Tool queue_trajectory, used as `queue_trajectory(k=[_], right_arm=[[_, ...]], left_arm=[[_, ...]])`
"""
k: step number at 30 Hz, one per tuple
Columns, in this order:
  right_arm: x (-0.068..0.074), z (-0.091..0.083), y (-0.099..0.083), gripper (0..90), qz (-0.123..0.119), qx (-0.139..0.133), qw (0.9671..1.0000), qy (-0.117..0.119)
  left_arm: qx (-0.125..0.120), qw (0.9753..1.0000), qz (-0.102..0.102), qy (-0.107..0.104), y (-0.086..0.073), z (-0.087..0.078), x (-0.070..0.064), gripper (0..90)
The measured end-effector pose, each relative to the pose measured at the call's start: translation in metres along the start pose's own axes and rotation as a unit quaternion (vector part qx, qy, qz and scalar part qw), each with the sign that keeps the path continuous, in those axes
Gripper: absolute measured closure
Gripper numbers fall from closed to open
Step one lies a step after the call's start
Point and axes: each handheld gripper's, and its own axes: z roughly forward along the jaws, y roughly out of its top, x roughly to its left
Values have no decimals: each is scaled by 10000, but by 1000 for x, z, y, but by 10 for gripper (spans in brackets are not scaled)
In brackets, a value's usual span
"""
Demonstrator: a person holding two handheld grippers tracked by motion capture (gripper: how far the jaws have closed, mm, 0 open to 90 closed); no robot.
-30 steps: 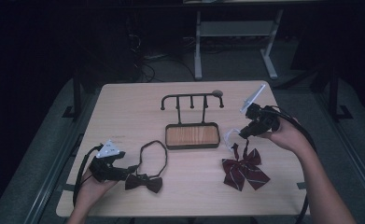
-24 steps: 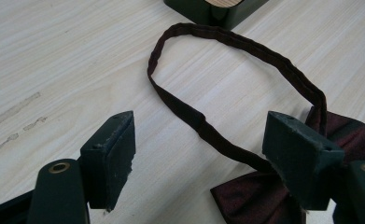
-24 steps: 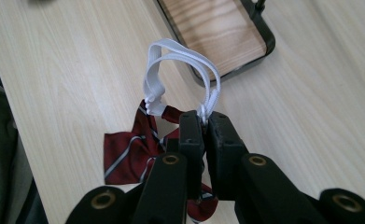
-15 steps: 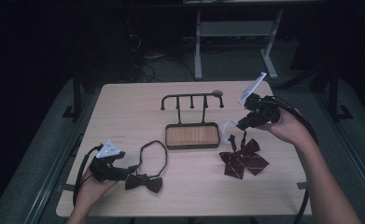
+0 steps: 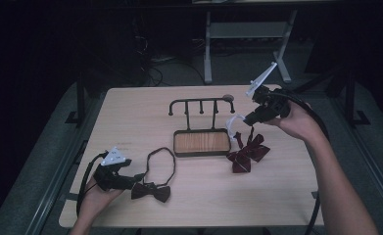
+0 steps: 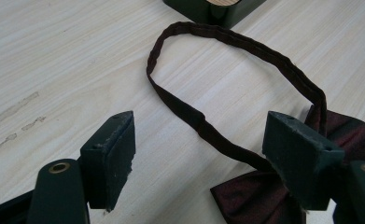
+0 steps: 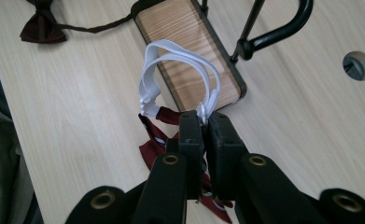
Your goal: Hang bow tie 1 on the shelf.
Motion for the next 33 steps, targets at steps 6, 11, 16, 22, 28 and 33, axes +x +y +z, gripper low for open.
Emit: queue_trajectory(k=[6, 11, 16, 22, 28, 33], right_arm=[[-7, -2, 9, 847, 52, 21, 10000, -33], [-13, -3, 15, 847, 136, 48, 9999, -62], [-18, -5, 20, 847, 196, 80, 9997, -87], [-25, -7, 27, 846, 247, 107, 9996, -126], [-34, -5, 33, 846, 318, 160, 9992, -174], [-42, 0, 35, 846, 421, 239, 9986, -216]], left_arm=[[-11, 10000, -6, -6, 0, 0, 0, 259], [-6, 10000, -5, -17, 0, 0, 1, 259], [-13, 10000, -5, -24, 0, -1, 1, 259], [-15, 10000, -12, -33, 0, -1, 1, 259], [-27, 10000, -10, -38, 0, -1, 2, 259], [-38, 10000, -15, -53, 0, -1, 2, 259]])
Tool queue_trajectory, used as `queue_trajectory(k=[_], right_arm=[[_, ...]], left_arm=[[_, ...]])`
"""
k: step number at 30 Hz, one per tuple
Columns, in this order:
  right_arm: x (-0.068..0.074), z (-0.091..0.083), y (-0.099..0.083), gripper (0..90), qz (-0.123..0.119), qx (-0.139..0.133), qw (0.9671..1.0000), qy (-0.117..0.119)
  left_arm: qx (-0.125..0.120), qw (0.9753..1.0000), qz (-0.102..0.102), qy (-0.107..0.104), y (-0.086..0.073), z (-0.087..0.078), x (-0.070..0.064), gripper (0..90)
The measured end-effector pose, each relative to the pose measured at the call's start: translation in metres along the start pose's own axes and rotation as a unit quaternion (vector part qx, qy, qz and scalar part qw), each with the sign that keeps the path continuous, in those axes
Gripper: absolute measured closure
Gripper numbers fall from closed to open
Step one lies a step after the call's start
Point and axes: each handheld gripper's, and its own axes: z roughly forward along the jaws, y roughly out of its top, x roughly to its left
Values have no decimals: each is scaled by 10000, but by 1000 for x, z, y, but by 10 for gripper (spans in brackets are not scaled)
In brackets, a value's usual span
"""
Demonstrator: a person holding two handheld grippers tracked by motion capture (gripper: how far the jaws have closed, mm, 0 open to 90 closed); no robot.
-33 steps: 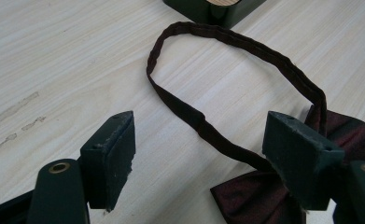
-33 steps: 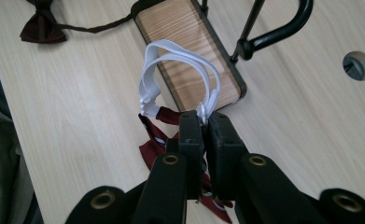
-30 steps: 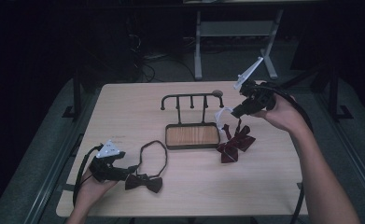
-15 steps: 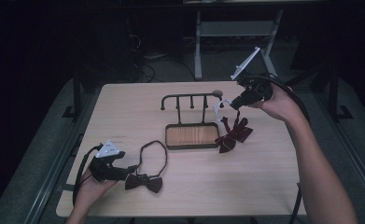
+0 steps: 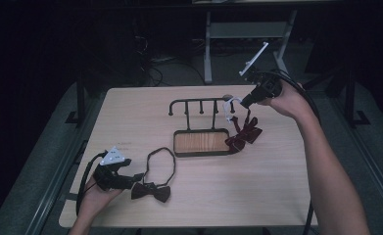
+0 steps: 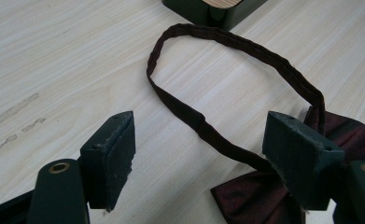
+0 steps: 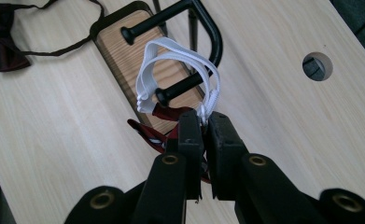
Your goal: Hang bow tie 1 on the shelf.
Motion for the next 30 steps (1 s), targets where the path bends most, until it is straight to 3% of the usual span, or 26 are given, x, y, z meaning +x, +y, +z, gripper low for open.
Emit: queue_trajectory(k=[13, 30], right_arm=[[-11, 17, 1, 840, 136, 94, 9998, 64], [-9, 21, -4, 810, 130, 22, 9998, 178]], left_arm=[[24, 10000, 8, -6, 0, 0, 0, 260], [48, 10000, 11, -9, 0, 1, -2, 260]])
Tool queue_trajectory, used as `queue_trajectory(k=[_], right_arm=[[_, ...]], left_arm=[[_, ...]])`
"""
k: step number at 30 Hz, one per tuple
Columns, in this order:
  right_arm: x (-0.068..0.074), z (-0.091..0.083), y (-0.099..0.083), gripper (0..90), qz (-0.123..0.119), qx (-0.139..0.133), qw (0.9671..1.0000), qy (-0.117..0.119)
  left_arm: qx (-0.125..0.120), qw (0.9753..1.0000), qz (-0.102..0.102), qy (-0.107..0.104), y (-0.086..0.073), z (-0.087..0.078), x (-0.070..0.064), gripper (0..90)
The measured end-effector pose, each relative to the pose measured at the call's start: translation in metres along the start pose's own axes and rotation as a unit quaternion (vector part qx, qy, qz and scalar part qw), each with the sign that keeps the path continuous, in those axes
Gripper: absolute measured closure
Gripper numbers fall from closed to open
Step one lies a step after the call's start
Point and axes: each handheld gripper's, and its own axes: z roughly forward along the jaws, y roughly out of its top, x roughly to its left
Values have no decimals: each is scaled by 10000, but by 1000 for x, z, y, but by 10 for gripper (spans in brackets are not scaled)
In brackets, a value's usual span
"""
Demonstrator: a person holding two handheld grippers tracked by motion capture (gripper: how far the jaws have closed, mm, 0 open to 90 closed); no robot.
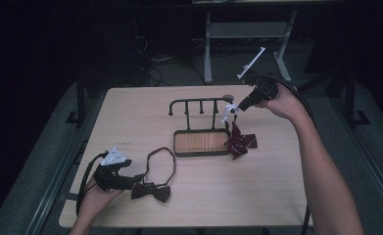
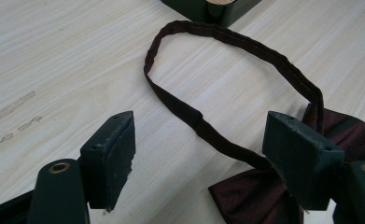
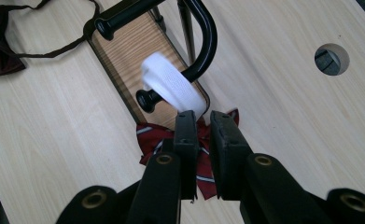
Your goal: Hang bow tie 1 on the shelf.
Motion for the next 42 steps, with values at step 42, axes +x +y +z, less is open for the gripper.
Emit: queue_trajectory(k=[42], right_arm=[[10, 4, -49, 618, 0, -134, 9994, 323]], left_arm=[[148, 9999, 44, -42, 0, 4, -2, 262]])
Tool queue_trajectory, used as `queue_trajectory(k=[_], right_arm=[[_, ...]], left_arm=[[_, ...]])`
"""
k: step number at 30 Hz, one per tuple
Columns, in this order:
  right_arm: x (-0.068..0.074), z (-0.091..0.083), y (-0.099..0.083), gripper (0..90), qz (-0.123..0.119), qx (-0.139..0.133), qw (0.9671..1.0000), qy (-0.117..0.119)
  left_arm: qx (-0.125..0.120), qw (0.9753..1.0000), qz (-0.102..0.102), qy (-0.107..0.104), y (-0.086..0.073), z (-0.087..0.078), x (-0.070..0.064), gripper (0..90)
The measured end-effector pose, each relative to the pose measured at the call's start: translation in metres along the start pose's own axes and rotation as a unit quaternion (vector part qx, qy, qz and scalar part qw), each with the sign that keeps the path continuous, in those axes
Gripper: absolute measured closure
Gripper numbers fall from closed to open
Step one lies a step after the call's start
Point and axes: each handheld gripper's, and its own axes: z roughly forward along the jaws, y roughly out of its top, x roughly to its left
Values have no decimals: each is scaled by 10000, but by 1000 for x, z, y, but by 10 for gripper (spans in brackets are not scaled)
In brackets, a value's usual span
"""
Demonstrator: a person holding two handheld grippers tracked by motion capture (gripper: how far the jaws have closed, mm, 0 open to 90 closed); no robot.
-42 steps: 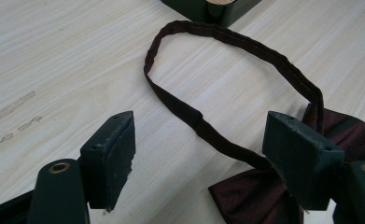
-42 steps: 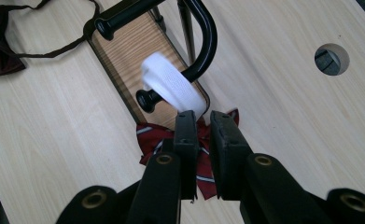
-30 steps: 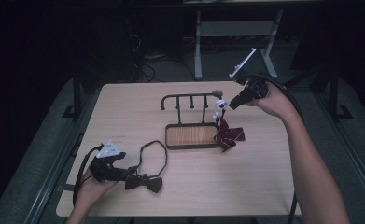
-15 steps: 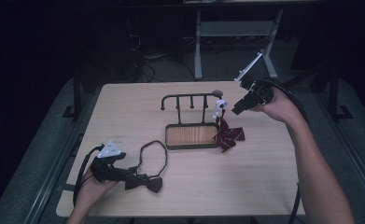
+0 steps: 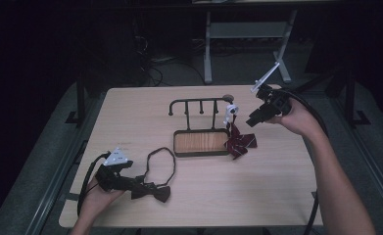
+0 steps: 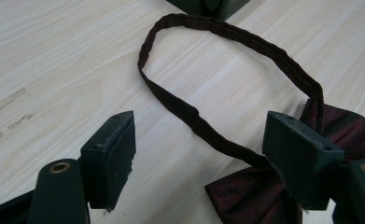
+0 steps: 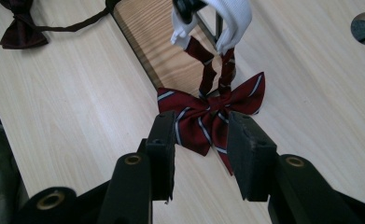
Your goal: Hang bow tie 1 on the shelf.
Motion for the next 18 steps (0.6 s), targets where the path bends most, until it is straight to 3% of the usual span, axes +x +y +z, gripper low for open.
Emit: queue_trajectory(k=[18], right_arm=[[1, 12, -22, 562, 127, -1, 9999, 96]], left_arm=[[24, 10000, 0, -28, 1, 1, 0, 262]])
